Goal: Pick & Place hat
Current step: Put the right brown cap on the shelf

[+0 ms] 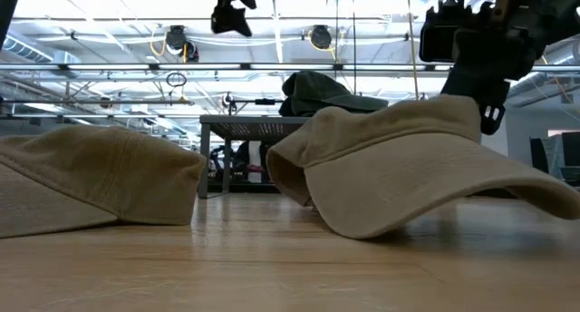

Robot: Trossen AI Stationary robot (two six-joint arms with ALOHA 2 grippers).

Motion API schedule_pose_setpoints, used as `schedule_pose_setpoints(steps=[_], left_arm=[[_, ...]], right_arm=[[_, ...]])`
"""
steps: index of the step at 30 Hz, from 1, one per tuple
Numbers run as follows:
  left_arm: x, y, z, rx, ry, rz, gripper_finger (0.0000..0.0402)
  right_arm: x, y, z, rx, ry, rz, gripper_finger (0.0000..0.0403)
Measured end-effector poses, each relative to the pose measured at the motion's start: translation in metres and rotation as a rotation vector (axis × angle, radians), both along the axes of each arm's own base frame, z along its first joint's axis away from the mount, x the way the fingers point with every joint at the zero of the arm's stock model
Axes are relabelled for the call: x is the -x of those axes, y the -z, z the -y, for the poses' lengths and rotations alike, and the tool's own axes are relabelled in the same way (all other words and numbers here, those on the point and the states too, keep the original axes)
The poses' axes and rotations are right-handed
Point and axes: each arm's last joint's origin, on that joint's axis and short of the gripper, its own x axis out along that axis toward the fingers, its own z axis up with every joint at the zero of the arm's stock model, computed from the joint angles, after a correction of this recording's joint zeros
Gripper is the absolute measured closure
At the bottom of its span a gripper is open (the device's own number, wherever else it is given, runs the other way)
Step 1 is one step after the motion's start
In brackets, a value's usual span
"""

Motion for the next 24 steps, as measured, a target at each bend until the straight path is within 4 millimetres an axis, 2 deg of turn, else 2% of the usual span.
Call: schedule_pose_setpoints(steps=[6,11,17,24], left_arm=[[-0.013,-0.001,0.034,-0.048,0.154,0.028,0.0135],[-0.016,0.0,0.053,-0.047,0.159,0.003,0.0135],[-0.018,0.001,0.073,-0.053,0.168,-0.027,0.0135],[-0.018,0.002,0.1,-0.06,0.235,-0.058,0.0135]], right_arm=[[-0.009,0.0,0.003,0.038,-0.011,0.074,0.0402],[-0.033,-0.011,0.003,0.115,-0.051,0.147,0.0402],[-0.068,-0.035,0.001,0.196,-0.088,0.235,0.0402],[-0.082,-0.057,0.006,0.241,-0.086,0.308,0.0402]])
